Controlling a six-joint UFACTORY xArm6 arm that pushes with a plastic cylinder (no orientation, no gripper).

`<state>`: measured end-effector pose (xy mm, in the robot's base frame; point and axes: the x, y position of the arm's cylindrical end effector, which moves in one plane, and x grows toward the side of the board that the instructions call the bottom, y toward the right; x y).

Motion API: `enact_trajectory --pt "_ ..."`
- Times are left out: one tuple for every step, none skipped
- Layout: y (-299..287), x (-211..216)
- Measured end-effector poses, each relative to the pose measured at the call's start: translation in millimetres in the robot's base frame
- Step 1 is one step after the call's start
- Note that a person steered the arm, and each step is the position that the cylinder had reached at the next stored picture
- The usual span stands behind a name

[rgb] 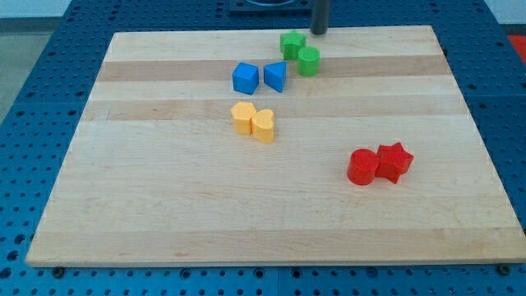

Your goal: Move green star along with green circle towards red circle

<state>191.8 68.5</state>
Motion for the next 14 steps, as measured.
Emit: enact_trajectory --pt "-39 2" --pt "-53 10" --pt "-53 24" --pt "-53 39" --pt "-53 51" --pt "-53 55" --pt "-52 59" --pt "-40 65" --pt "-28 72" --pt "-31 69" --pt "-31 52" --pt "-29 40" --pt "-20 40" --pt "-18 47"
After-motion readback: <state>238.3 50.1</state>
